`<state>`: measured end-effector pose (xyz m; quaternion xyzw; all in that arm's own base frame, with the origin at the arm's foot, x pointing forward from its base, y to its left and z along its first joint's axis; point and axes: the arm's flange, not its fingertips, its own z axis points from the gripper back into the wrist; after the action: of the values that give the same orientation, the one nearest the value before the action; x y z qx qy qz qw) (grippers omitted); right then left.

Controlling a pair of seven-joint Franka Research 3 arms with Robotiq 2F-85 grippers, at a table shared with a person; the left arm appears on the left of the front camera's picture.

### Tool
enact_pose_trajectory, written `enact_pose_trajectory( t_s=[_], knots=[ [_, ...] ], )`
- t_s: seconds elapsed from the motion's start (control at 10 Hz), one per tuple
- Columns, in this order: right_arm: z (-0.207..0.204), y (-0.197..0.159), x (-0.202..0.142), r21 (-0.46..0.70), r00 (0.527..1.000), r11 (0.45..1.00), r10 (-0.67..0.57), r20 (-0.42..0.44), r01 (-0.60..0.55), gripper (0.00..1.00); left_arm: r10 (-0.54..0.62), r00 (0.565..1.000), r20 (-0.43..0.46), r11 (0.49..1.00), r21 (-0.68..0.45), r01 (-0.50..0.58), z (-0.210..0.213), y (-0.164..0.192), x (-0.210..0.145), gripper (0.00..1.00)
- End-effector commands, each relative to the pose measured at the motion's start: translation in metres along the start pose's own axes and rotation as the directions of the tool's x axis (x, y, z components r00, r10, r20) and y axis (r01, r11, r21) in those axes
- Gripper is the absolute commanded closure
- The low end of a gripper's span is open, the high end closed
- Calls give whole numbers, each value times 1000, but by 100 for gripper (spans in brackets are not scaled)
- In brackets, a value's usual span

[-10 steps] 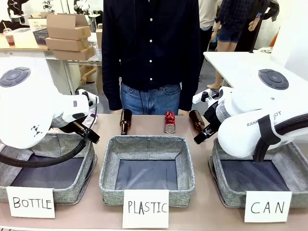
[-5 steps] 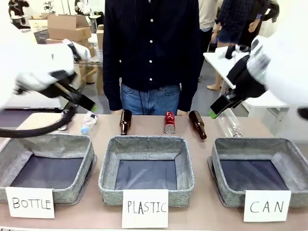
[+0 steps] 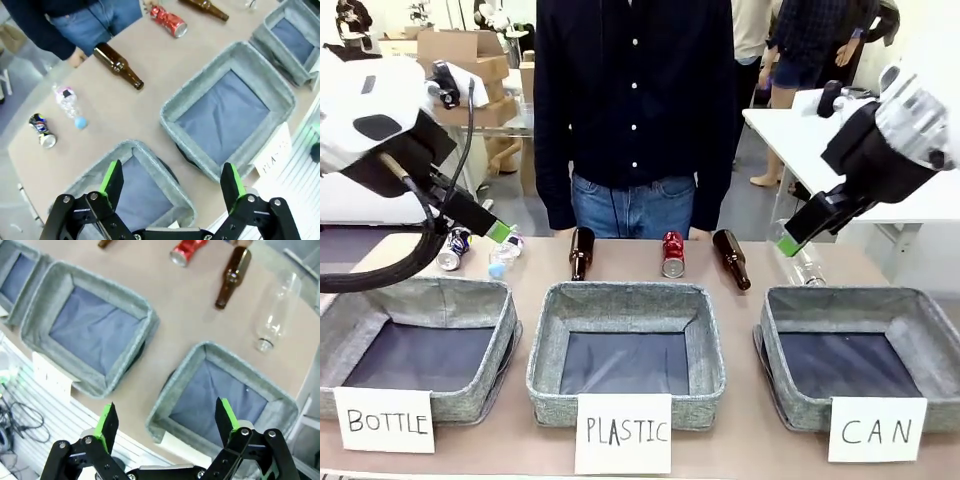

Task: Sort the can waste into the basket.
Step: Pick up the can waste from the table and place it in the right Fabric basket.

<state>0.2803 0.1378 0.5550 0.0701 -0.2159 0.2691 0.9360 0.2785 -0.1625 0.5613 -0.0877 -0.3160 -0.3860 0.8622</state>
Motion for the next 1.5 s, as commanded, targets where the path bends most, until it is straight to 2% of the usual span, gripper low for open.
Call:
enact_pose_trajectory(
  t_s=[0.0,0.1,0.2,0.3,0.4,0.5,0.6,0.7,0.8,0.9,1.0,1.1,1.2,1.4],
  knots=[
    [15,-12,-6,139,989,982,-139,55,131,0,119,992,51,953,-287,-99,8,9,3,0],
    [31,-33,-18,210,915,897,-403,21,390,0,259,963,77,836,-517,-184,30,32,-5,0],
    [44,-60,-31,366,795,718,-595,-118,592,0,423,904,64,691,-668,-276,44,59,-19,0],
    [47,-86,-49,530,704,545,-695,-148,649,0,565,824,45,559,-756,-341,45,84,-39,0],
    [43,-100,-60,624,674,454,-721,-161,636,0,640,768,30,465,-810,-356,37,99,-53,0],
    [40,-113,-70,697,653,389,-742,-150,602,0,710,703,29,387,-850,-356,29,110,-65,0],
    [37,-125,-78,701,619,355,-770,-157,618,0,754,656,34,354,-862,-362,25,119,-76,0],
    [39,-136,-86,721,591,321,-793,-150,613,0,784,619,42,343,-861,-376,25,124,-84,0],
    [48,-148,-98,766,562,292,-820,-108,573,0,818,572,66,334,-863,-379,28,127,-91,0],
    [52,-155,-106,740,511,301,-857,-66,601,0,836,542,87,334,-864,-376,30,127,-95,0],
    [53,-154,-110,648,486,383,-874,22,658,0,827,553,98,367,-839,-401,30,126,-94,0],
    [51,-143,-107,543,531,505,-838,123,671,0,831,550,90,435,-722,-538,25,125,-85,0],
    [71,-180,-98,720,500,297,-862,-80,627,0,848,527,52,301,-867,-397,28,158,-92,0],
    [71,-180,-98,720,500,297,-862,-80,627,0,848,527,52,301,-867,-397,28,158,-92,0]
  ],
)
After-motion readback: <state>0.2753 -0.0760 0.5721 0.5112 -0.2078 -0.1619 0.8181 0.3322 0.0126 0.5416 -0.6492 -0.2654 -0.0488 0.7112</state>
